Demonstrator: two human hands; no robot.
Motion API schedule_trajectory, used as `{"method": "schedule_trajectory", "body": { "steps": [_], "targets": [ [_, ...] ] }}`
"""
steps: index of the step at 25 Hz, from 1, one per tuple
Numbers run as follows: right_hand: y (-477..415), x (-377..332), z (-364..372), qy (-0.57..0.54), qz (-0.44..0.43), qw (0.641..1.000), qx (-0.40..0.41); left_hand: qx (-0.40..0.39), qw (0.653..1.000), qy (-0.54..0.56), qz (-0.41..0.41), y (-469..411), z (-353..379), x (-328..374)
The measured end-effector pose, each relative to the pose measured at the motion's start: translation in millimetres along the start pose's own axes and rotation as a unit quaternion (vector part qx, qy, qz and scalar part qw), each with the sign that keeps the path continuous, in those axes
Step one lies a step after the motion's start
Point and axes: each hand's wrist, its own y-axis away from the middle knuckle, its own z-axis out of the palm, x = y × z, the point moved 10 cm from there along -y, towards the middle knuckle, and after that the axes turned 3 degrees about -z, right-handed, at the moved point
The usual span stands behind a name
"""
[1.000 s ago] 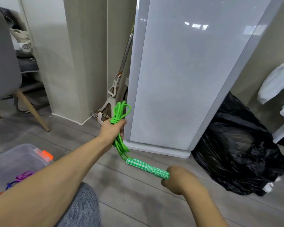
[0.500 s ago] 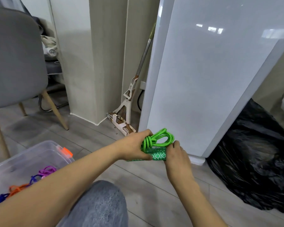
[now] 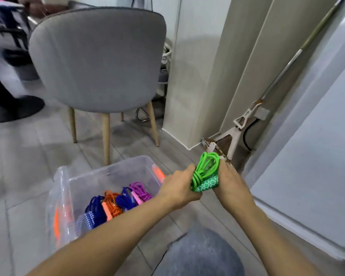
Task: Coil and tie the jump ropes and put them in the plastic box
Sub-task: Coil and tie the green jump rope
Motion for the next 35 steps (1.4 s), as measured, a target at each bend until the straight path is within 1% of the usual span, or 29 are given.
{"method": "schedule_trajectory", "body": {
  "steps": [4,7,9,11,13,14,17,18,19,21,22,25,28,29,32,34,35],
  "targets": [
    [-44.8,-34.0,67.0,-0.067,0.000,0.995,-0.079,0.038,0.991,0.012,-0.124,2.2,-4.0,-100.8],
    [-59.6,-49.1,129.4,-0.083,-0.036,0.984,-0.153,0.047,0.966,0.066,-0.246,5.9,10.1,-170.6],
    [-68.7,-54.0,168.1,-0.094,-0.061,0.976,-0.186,0.053,0.929,0.134,-0.340,-1.4,28.0,-224.1],
    [-78.6,-55.7,196.7,-0.108,-0.074,0.972,-0.193,0.045,0.872,0.214,-0.438,-6.5,52.5,-271.6],
    [-90.0,-53.9,219.0,-0.103,-0.083,0.973,-0.189,0.031,0.815,0.245,-0.524,-10.1,78.8,-304.5],
    [-95.9,-51.4,230.9,-0.100,-0.090,0.973,-0.188,0.027,0.795,0.242,-0.556,-14.3,91.1,-315.5],
    [-104.0,-43.9,266.2,-0.082,-0.111,0.969,-0.204,0.032,0.750,0.282,-0.598,-35.6,131.7,-335.4],
    [-104.7,-40.3,276.7,-0.076,-0.115,0.968,-0.209,0.039,0.738,0.296,-0.605,-43.9,144.2,-340.4],
    [-106.1,-36.2,286.2,-0.074,-0.119,0.968,-0.209,0.041,0.735,0.297,-0.608,-51.6,156.1,-344.8],
    [-108.9,-31.1,295.5,-0.071,-0.127,0.971,-0.188,0.026,0.737,0.301,-0.605,-61.4,176.7,-347.7],
    [-111.1,-30.1,297.0,-0.068,-0.133,0.974,-0.168,0.012,0.748,0.296,-0.594,-64.4,186.3,-349.5],
    [-113.4,-35.4,298.7,-0.050,-0.155,0.979,-0.124,-0.080,0.810,0.220,-0.537,-59.7,197.4,-353.5],
    [-109.3,-46.3,300.7,-0.024,-0.164,0.981,-0.103,-0.126,0.878,0.127,-0.445,-49.7,178.4,-347.7],
    [-108.0,-49.0,300.9,-0.018,-0.158,0.982,-0.099,-0.129,0.893,0.099,-0.420,-44.7,167.4,-341.7],
    [-101.4,-55.8,300.5,-0.001,-0.156,0.983,-0.099,-0.084,0.942,0.036,-0.323,-26.4,124.9,-313.9],
    [-94.1,-59.9,300.4,0.001,-0.172,0.980,-0.100,-0.025,0.962,-0.015,-0.272,0.3,88.1,-297.6],
    [-89.8,-61.5,301.7,-0.001,-0.181,0.978,-0.101,0.020,0.967,-0.060,-0.246,15.4,66.1,-290.7]
  ]
}}
